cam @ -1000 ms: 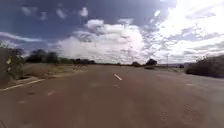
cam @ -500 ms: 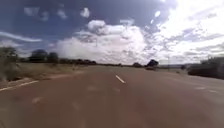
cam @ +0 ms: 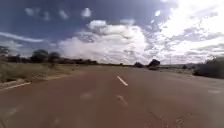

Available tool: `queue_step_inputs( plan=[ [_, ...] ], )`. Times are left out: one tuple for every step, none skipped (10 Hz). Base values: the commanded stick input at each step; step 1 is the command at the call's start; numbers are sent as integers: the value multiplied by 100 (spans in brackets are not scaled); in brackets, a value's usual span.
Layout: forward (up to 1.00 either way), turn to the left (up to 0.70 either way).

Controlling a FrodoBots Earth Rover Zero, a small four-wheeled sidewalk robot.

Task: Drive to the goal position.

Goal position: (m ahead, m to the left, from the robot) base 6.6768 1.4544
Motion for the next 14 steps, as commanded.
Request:
queue_step_inputs(
  plan=[
    [100,0],
    [100,0],
    [100,0],
    [100,-24],
    [100,-24],
    [100,-24],
    [100,-24],
    [100,0],
    [100,0],
    [100,0],
    [100,0],
    [100,0],
    [100,0],
    [100,0]
  ],
)
